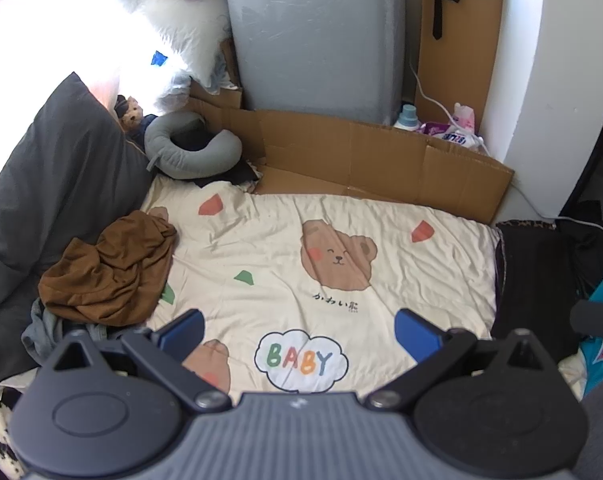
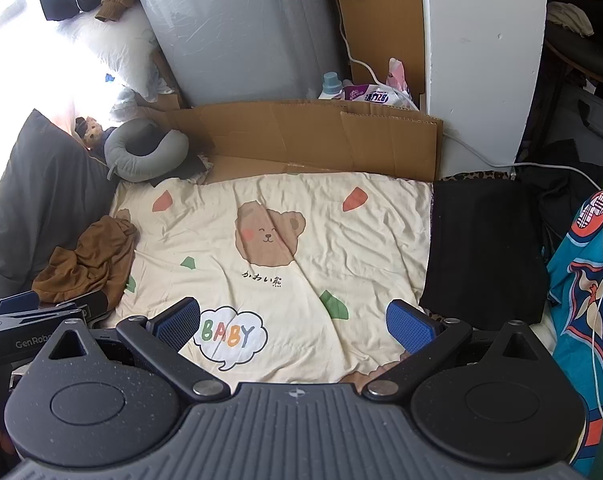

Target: Fold clothes

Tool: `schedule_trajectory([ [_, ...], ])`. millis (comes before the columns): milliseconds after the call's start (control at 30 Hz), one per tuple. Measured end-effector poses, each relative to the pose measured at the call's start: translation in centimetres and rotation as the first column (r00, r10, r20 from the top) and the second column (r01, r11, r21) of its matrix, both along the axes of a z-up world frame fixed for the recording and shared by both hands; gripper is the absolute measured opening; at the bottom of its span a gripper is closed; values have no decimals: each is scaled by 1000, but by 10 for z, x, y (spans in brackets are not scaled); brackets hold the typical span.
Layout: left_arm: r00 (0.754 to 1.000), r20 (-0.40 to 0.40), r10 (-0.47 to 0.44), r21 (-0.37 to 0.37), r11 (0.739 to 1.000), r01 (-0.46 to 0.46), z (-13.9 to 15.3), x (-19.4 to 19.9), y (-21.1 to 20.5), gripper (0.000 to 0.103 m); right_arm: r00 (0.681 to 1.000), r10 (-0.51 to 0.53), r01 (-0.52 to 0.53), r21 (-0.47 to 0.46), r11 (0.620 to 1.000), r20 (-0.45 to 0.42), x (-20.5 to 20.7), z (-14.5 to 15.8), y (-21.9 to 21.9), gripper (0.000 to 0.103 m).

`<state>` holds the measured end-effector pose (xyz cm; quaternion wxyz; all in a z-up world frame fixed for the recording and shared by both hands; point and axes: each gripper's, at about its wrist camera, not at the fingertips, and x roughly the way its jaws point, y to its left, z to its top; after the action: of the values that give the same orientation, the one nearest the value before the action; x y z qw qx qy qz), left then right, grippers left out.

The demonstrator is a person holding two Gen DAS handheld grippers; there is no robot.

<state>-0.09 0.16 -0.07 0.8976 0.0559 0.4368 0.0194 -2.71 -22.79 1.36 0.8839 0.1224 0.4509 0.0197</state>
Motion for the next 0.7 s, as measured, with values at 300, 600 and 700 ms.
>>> schedule_trajectory([
  [300, 1000, 6, -3, -7, 1000, 3, -3, -4, 8, 102, 1000, -3, 3, 5, 1000, -2, 1, -2, 1, 102],
  [600, 1000, -3, 7, -21, 1000, -7, 0, 5, 6, 102, 1000, -10, 10, 0, 1000, -4, 3, -4, 0, 102],
  [700, 1000, -4, 6, -23, 1000, -6, 0, 5, 7, 102, 1000, -11, 11, 0, 1000, -2, 2, -3, 0, 102],
])
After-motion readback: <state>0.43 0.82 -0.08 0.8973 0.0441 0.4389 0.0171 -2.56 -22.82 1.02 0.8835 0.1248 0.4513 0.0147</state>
